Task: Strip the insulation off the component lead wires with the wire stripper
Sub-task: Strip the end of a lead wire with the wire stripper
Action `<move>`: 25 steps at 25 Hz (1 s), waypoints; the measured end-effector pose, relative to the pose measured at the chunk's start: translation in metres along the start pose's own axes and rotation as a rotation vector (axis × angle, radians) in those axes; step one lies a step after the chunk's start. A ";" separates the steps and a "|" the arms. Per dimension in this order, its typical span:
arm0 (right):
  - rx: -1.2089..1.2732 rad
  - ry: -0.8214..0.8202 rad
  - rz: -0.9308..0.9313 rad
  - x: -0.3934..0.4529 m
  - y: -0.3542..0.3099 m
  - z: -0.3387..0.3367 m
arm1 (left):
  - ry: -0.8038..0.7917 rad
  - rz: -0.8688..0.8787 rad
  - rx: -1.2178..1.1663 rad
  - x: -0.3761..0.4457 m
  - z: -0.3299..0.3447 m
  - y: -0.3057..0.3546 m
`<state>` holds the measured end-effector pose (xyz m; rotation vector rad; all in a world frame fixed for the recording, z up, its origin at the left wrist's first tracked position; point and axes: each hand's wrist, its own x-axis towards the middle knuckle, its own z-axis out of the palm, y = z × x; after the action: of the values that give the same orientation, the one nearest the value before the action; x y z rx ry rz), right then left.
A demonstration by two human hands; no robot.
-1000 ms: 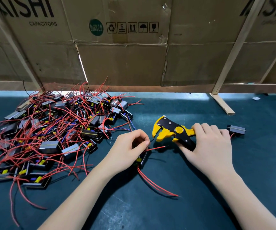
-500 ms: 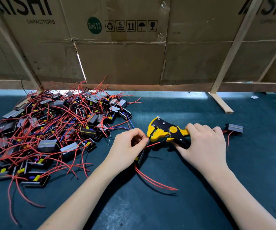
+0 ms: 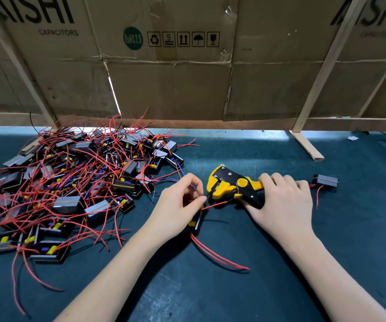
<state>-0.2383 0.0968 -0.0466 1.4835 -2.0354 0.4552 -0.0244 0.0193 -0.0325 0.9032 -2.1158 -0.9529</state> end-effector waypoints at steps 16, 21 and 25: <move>0.001 -0.005 0.082 -0.003 0.007 0.002 | 0.030 -0.051 0.038 0.003 0.000 -0.008; -0.006 0.001 0.065 -0.001 0.004 0.002 | 0.012 -0.035 0.052 0.002 0.001 -0.005; -0.017 -0.046 0.060 0.000 0.003 0.000 | 0.019 -0.040 0.058 0.002 0.002 -0.005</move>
<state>-0.2414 0.0977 -0.0468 1.4390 -2.1191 0.4299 -0.0252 0.0160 -0.0364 0.9828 -2.1264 -0.9034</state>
